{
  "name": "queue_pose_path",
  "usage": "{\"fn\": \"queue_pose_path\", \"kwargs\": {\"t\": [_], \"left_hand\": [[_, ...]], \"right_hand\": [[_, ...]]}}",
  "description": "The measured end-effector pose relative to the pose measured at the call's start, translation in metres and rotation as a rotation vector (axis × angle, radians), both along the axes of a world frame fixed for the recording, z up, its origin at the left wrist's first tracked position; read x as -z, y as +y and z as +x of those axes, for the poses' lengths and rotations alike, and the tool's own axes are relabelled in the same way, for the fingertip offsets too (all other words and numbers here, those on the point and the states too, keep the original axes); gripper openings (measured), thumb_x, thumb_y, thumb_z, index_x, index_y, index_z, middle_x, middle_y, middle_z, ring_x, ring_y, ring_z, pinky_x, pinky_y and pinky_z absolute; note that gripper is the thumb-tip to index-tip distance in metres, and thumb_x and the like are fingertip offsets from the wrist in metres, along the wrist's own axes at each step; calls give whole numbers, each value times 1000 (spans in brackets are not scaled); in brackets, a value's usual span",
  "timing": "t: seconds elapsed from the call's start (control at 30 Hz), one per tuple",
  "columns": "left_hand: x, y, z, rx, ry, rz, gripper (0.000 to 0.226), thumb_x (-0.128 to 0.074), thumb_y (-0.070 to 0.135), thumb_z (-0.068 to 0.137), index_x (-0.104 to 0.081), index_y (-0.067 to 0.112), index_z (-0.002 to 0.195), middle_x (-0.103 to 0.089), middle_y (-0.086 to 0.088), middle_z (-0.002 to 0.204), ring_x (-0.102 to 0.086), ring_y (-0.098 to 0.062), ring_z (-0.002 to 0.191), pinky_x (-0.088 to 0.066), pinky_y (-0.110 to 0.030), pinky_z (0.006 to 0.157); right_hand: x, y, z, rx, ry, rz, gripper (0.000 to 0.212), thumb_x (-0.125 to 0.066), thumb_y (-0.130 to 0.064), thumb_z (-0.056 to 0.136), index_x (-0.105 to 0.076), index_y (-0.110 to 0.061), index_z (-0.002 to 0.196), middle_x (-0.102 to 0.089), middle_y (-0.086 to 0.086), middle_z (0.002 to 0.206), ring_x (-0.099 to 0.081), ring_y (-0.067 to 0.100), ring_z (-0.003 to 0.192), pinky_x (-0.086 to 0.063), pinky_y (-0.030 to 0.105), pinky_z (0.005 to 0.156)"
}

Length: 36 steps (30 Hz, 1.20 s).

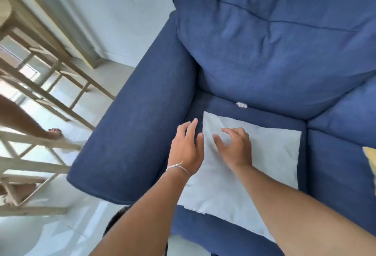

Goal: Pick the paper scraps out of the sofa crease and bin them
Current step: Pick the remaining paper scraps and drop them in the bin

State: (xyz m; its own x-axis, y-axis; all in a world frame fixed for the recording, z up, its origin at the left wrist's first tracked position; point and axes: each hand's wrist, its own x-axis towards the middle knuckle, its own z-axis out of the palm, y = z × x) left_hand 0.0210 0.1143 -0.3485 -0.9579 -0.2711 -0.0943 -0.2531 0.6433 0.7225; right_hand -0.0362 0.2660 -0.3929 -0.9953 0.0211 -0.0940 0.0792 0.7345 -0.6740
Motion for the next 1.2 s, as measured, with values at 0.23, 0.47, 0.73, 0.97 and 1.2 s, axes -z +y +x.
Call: {"fn": "queue_pose_path", "kwargs": {"t": [0.23, 0.47, 0.73, 0.97, 1.2], "left_hand": [[70, 92, -116, -35, -220, 43, 52, -49, 45, 98, -46, 26, 146, -47, 2, 144, -52, -22, 126, -41, -34, 106], [120, 127, -207, -98, -266, 112, 44, -59, 43, 96, -59, 28, 137, -50, 3, 131, -58, -21, 113, -48, -40, 102], [162, 145, -263, -155, -360, -139, 34, -62, 53, 88, -70, 34, 115, -49, 1, 122, -45, -26, 114, -38, -38, 99], [170, 159, -282, -372, -429, -71, 23, -62, 43, 89, -79, 31, 99, -45, 2, 125, -41, -27, 115, -35, -36, 103], [149, 123, -252, -319, -311, 213, 13, -69, 22, 90, -79, 16, 85, -40, 3, 122, -53, -7, 105, -38, -15, 96]], "right_hand": [[46, 86, -92, 176, -87, 16, 37, -70, -46, 84, -71, -25, 114, -57, 0, 108, -53, 25, 109, -45, 37, 99], [79, 104, -157, 330, -240, -68, 44, -69, -46, 85, -66, -25, 124, -58, 5, 124, -54, 28, 119, -46, 42, 101], [107, 109, -181, 273, -267, -83, 47, -71, -30, 86, -61, -21, 132, -55, 11, 127, -51, 30, 123, -42, 42, 106], [112, 106, -186, 243, -295, 40, 47, -70, -28, 85, -62, -25, 132, -55, 5, 133, -46, 29, 127, -35, 43, 107], [101, 101, -173, 168, -293, 80, 41, -69, -27, 84, -66, -26, 126, -55, 3, 128, -48, 27, 124, -38, 42, 106]]}}
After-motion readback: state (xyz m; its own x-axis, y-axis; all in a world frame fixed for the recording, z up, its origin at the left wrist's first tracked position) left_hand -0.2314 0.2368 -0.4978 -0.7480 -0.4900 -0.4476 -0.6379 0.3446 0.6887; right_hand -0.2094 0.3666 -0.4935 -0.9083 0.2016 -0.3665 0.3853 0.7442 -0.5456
